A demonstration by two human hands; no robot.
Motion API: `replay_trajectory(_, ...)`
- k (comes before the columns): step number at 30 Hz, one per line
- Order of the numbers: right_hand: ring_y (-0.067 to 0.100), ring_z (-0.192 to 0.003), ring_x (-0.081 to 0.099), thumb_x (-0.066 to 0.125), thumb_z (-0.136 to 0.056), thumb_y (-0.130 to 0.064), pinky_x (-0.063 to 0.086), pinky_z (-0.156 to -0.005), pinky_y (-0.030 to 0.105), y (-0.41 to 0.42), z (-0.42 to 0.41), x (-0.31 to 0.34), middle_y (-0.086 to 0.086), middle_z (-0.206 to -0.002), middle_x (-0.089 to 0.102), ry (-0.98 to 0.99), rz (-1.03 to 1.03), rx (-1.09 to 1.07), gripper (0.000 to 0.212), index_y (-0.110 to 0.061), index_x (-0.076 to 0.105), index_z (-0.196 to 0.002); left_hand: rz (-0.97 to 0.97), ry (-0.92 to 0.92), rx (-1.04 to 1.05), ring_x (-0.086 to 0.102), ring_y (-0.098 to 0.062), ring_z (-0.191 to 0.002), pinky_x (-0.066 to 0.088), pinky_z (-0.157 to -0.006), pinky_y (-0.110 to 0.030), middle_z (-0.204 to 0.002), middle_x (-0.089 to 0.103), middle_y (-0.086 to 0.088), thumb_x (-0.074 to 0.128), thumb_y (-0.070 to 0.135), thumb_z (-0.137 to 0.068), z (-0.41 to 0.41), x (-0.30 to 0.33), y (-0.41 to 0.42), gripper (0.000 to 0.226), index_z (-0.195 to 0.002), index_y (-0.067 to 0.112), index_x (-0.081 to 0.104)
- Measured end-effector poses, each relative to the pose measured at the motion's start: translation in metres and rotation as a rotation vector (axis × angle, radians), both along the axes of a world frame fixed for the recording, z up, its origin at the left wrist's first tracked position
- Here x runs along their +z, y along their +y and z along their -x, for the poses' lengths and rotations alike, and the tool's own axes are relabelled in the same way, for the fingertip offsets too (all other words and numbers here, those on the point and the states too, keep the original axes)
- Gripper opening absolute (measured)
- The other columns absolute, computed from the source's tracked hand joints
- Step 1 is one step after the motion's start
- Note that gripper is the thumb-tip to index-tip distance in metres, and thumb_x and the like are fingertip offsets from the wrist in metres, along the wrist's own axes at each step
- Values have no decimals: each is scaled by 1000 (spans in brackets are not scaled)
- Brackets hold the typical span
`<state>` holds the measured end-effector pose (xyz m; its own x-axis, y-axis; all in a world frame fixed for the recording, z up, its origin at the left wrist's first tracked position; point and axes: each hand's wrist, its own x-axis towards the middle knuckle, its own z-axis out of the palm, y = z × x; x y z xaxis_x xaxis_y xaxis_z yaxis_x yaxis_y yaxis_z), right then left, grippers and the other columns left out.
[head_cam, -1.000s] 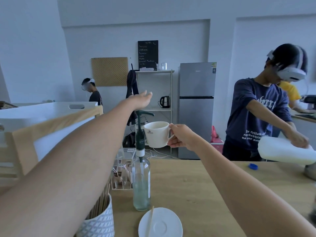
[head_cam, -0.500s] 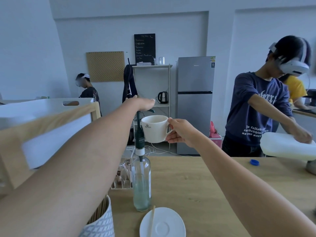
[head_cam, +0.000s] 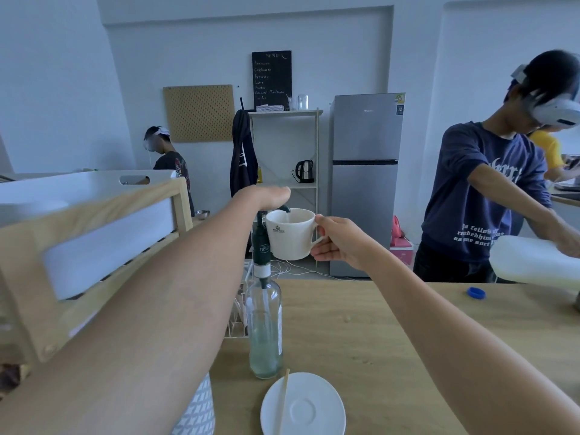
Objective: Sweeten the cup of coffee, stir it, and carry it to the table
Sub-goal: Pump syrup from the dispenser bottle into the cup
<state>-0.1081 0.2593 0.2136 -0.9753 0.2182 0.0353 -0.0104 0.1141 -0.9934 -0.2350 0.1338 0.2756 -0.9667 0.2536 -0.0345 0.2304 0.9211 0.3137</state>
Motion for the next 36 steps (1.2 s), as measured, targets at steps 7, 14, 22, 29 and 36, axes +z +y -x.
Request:
replay_trajectory(7, 21, -57, 62, 42, -97, -34, 58, -49, 24, 3, 0, -21, 12, -68, 57, -21, 17, -6, 38, -12, 45, -67, -98, -58, 44, 5, -26, -150, 8, -118, -47, -163, 2, -4, 20, 77, -67, 15, -23, -4, 104, -153, 22, 8)
replay_trajectory(14, 22, -57, 61, 42, -98, -32, 56, -46, 22, 4, -8, -20, 12, -72, 58, -10, 35, -16, 36, -12, 49, -68, -89, 13, 94, 7, -30, -149, 11, -119, -49, -163, 3, -7, 19, 70, -79, -7, -14, 1, 88, -153, 24, 13)
replay_trajectory(22, 19, -54, 63, 43, -97, -34, 59, -51, 26, 0, -10, -10, 15, -67, 59, -16, -5, -19, 36, -11, 48, -70, 1, 165, -10, 8, -34, -148, 5, -119, -53, -161, 14, -14, 3, 71, -86, -12, 14, -5, 82, -151, 27, 24)
replay_trajectory(29, 20, -54, 64, 45, -96, -34, 59, -52, 27, -5, -14, -4, 15, -66, 59, 5, 31, -29, 34, -13, 51, -70, 64, 771, -69, 52, -33, -105, 34, -98, -48, -97, 65, -15, 6, 70, -89, -32, 10, -5, 80, -62, 13, 55)
replay_trajectory(36, 19, -56, 63, 43, -97, -33, 59, -54, 27, -15, -28, -8, 15, -68, 60, -3, 30, -33, 35, -11, 49, -71, -442, 636, 63, 42, -40, -120, 36, -99, -50, -133, 43, -22, 12, 56, -97, -56, 9, -25, 70, -121, 6, 54)
